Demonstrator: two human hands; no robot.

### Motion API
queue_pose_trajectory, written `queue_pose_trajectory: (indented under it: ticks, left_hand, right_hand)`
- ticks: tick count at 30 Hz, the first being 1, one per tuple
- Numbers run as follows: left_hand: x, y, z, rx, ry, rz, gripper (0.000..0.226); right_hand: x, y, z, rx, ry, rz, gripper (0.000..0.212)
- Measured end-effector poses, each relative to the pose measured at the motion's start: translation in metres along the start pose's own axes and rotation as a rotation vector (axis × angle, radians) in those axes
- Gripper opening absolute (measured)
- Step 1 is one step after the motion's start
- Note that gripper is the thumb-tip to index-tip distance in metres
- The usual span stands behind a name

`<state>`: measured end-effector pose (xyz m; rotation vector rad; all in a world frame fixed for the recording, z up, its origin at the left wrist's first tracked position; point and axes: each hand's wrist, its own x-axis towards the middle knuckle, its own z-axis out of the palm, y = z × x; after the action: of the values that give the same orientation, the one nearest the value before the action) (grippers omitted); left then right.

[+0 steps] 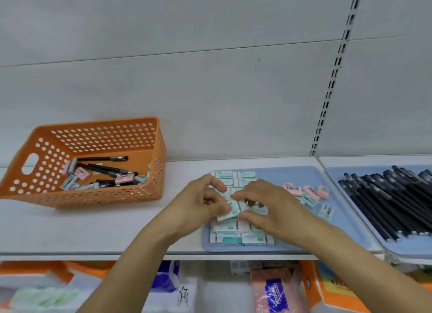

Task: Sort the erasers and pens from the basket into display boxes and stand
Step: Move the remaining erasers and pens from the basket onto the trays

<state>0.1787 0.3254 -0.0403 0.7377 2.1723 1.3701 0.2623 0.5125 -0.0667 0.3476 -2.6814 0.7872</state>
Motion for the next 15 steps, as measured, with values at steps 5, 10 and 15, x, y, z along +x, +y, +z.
queue_pose_trajectory:
  ticks: [5, 10, 15]
  left_hand:
    - [0.009, -0.003, 0.001, 0.028, 0.242, -0.005, 0.022]
    - [-0.006, -0.007, -0.009, 0.288, 0.342, 0.099, 0.021]
    - [-0.048, -0.001, -0.038, 0.278, 0.359, 0.221, 0.016]
  right_hand:
    - [0.02, 0.002, -0.004, -0.278, -0.028, 0.059, 0.036]
    - [0.052, 0.015, 0.009, -0.394, -0.149, 0.116, 0.034]
    - [0.061, 0.008, 0.016, -0.348, -0.06, 0.104, 0.038]
